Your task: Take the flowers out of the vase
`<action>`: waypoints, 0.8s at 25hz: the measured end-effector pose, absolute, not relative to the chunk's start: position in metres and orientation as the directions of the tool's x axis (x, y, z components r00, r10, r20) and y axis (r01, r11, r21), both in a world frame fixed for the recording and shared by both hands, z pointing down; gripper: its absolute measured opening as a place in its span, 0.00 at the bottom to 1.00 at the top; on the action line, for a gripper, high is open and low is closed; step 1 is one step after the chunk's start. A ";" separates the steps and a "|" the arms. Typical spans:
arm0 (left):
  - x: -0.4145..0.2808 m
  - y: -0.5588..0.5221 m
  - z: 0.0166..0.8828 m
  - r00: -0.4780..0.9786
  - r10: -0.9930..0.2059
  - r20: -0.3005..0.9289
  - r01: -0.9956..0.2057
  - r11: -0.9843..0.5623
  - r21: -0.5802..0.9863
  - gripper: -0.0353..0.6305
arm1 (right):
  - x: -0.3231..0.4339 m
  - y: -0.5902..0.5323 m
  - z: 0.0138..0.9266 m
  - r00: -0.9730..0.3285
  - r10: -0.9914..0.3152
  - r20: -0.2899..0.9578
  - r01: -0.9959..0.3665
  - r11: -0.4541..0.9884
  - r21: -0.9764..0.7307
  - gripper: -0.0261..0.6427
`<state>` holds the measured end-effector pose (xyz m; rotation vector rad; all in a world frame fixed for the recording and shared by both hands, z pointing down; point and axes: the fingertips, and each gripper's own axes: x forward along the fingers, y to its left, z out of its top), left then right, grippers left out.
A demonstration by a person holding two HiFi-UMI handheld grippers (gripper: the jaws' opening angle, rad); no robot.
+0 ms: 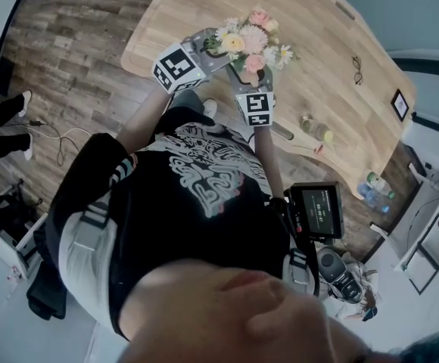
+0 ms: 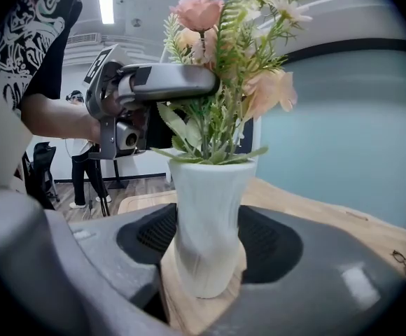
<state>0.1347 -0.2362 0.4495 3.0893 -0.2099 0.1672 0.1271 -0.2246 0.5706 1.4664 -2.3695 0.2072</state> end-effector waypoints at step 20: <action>0.124 -0.249 0.380 0.990 -0.110 -0.083 -0.103 -0.991 0.089 0.14 | 0.130 -0.226 0.574 -0.396 -0.837 0.377 -0.893 0.447 0.054 0.45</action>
